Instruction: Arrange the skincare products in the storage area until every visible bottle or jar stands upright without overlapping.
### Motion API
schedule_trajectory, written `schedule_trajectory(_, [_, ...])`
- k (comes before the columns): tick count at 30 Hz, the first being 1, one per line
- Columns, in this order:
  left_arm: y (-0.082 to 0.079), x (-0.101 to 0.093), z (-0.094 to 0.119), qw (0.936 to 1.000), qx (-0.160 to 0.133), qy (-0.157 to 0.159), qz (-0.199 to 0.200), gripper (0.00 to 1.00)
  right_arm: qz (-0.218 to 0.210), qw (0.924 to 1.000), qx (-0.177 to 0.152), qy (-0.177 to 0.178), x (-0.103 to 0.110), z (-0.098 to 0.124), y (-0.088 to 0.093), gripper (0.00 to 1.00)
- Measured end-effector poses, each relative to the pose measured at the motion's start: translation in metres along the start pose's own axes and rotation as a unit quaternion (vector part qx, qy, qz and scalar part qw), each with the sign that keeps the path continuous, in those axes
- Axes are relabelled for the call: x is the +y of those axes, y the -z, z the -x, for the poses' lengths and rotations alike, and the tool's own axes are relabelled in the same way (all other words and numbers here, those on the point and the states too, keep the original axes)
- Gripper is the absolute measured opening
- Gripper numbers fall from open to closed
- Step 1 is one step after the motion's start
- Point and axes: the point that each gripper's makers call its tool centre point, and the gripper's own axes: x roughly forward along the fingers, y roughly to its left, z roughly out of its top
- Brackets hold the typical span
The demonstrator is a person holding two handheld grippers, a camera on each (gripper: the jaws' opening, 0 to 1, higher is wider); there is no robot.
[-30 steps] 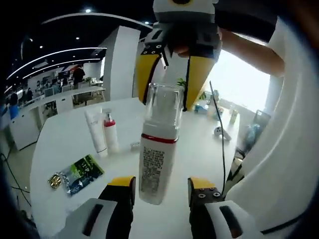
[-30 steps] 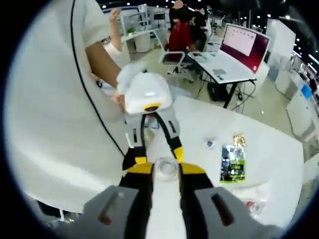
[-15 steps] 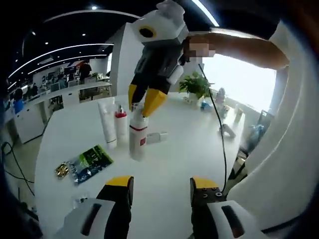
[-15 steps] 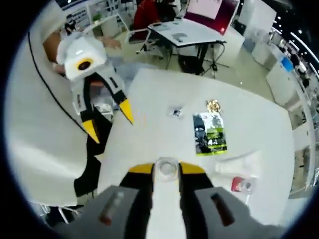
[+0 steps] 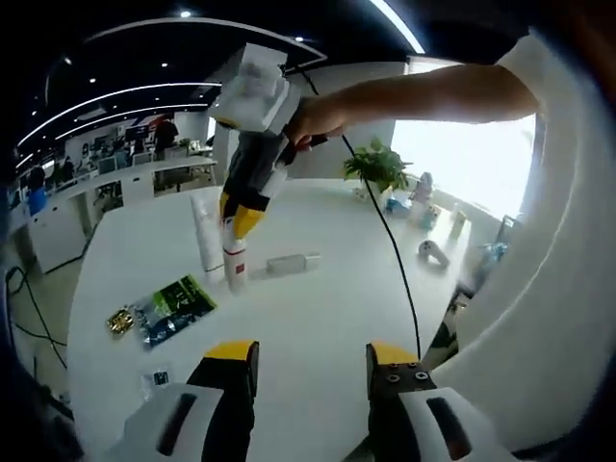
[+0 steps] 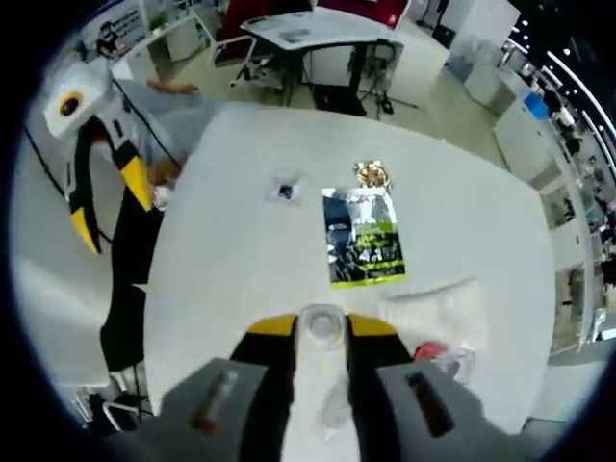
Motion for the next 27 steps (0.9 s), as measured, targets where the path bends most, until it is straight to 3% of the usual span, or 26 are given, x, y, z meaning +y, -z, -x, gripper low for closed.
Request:
schedule_trajectory(7, [0.005, 0.016, 0.012, 0.9996, -0.003, -0.021, 0.018, 0.46, -0.005, 0.9998, 0.020, -0.003, -0.010, -0.021, 0.013, 0.20])
schedule_trajectory(11, [0.006, 0.025, 0.020, 0.9992, -0.007, -0.030, 0.026, 0.46, -0.030, 0.9995, 0.009, -0.010, -0.013, -0.026, 0.008, 0.20])
schedule_trajectory(27, [0.011, 0.050, 0.028, 0.9988, 0.000, -0.043, 0.025, 0.44, -0.054, 0.9985, 0.009, 0.006, -0.041, -0.044, 0.013, 0.20])
